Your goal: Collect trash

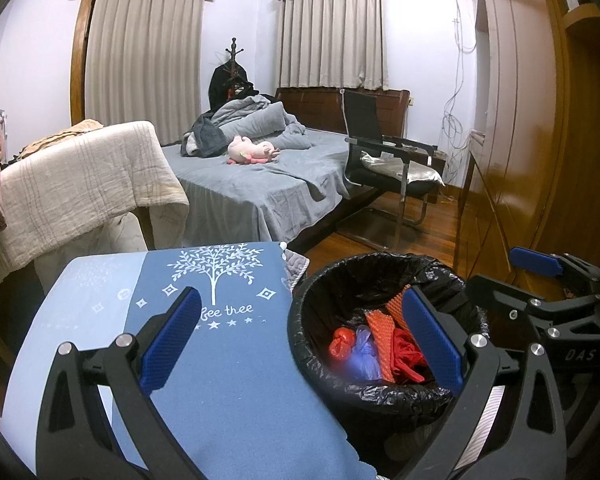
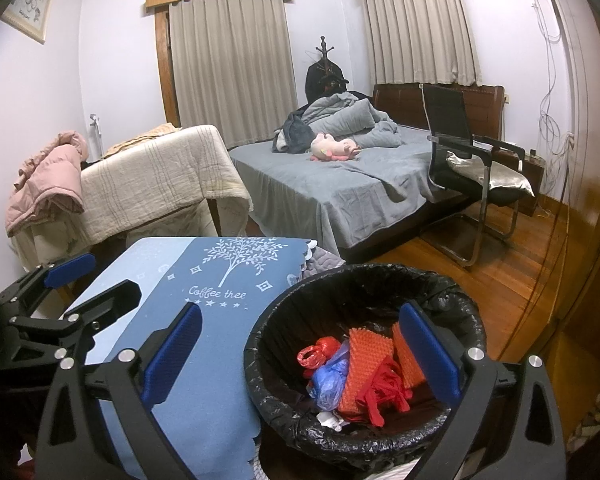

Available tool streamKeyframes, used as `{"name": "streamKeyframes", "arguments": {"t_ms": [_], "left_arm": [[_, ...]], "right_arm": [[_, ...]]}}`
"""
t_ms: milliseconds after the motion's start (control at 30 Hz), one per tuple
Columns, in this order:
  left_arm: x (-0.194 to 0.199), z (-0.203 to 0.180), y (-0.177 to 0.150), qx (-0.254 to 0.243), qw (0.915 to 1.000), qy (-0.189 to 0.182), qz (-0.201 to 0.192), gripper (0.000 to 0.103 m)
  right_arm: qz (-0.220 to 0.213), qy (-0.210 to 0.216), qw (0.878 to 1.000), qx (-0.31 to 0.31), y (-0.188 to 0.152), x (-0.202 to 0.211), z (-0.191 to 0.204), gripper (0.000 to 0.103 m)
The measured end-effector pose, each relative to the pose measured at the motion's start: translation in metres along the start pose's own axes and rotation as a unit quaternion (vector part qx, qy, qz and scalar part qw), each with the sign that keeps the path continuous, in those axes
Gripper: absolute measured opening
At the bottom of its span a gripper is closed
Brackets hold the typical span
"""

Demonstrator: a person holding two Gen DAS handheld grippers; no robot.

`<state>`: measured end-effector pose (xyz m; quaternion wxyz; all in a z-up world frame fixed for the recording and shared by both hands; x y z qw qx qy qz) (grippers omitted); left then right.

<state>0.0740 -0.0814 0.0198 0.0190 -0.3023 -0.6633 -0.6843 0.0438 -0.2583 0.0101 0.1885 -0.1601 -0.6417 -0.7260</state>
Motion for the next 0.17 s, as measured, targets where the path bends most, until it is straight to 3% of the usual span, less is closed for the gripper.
{"name": "streamKeyframes", "arguments": {"t_ms": [167], "left_arm": [[0.0011, 0.0012, -0.0015, 0.000, 1.0000, 0.000, 0.000, 0.097]], "right_arm": [[0.001, 0.000, 1.000, 0.000, 0.0000, 0.0001, -0.0007, 0.097]]}}
Point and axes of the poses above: each gripper's, at about its wrist camera, not at the fingertips, and x roughly against the way its jaws point, z to its left, y to its top, the point moved 2 cm from there along -x, roughly the way its jaws point, and after that the axes turned 4 degrees about -y, right-handed, at the moved point
